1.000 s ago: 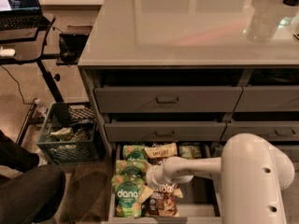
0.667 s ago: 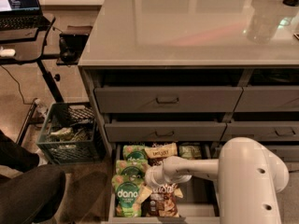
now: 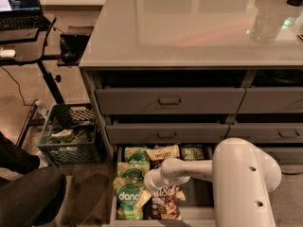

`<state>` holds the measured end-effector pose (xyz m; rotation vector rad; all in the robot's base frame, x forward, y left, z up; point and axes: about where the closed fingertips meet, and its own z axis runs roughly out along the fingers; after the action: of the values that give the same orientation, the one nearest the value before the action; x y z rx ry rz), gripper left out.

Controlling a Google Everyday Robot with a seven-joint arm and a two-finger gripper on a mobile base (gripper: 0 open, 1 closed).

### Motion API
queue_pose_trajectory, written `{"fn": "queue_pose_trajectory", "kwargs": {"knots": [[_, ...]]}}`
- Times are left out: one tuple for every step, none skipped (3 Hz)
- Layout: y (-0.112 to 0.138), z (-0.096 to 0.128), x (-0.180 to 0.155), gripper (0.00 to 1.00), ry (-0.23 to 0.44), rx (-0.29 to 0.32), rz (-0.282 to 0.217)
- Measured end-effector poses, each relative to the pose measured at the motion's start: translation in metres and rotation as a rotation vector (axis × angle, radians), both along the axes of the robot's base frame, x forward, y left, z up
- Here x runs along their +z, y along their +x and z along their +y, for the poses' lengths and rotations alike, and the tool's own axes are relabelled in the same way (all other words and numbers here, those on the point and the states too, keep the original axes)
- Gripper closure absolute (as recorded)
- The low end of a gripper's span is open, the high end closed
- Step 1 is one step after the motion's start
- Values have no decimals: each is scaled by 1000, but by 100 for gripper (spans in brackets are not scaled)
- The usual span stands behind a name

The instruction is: Pick green rice chip bag from bottom drawer and place on counter

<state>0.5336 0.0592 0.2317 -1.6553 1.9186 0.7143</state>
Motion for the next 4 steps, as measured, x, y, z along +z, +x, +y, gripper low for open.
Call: {"fn": "queue_pose_trajectory", "kwargs": {"knots": [[0, 0, 0, 0, 0, 0, 0], [6, 10, 31, 0, -21, 36, -46], [7, 15, 89, 0, -22, 76, -112], [6, 15, 84, 0, -17, 70, -108]]}}
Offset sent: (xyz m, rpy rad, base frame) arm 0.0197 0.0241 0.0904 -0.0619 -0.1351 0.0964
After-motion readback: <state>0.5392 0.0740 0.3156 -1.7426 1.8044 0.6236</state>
